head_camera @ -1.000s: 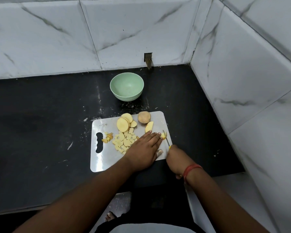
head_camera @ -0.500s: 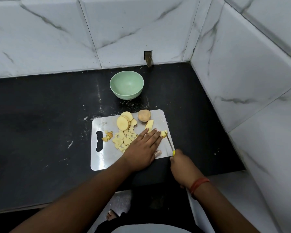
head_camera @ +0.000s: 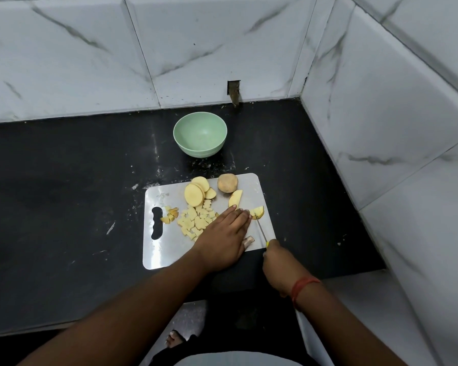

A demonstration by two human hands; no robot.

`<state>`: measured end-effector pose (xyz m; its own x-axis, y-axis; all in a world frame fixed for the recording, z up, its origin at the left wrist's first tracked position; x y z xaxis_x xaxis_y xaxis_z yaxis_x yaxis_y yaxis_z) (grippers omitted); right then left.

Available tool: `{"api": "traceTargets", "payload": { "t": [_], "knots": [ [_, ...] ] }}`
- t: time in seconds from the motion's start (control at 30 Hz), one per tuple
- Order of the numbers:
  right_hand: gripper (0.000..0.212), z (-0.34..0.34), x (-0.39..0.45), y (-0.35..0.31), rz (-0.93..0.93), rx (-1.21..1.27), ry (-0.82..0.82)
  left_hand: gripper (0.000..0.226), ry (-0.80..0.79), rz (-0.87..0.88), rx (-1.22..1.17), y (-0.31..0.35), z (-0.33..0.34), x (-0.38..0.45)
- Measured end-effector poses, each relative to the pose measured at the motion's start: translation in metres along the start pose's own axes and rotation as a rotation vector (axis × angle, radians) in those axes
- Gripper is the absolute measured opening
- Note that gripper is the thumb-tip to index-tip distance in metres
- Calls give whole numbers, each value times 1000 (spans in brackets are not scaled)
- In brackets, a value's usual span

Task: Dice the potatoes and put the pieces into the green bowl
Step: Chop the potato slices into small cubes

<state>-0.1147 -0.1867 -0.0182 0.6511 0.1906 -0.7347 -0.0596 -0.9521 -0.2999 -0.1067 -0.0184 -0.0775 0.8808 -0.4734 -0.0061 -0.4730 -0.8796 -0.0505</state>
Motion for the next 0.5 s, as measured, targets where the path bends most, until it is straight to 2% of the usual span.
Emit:
{"api": "traceTargets", "payload": {
  "t": [0.1,0.23,0.37,0.5],
  "knots": [
    [31,5,-6,12,-7,6,-1,61,6,-2,-14,-1,1,-1],
    [38,1,-9,8,-11,29,99,62,15,-17,-19,0,2,-4],
    [22,-6,-4,-4,-36,9,123,60,44,-55,-29,2,3,-9],
    [21,-7,1,-14,-18,-42,55,60,35,-84,-37,1,4,-9]
  ]
}}
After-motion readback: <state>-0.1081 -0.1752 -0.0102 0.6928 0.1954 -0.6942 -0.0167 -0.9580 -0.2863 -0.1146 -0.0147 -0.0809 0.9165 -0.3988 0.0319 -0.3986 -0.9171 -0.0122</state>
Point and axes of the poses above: each hand's wrist, its own x-axis towards the middle knuckle, its own z-axis out of the palm, y = z × x, the point moved 1 cm from there along x, towards the middle knuckle, and after that the axes turned 9 degrees about -y, right-handed, at the moved point
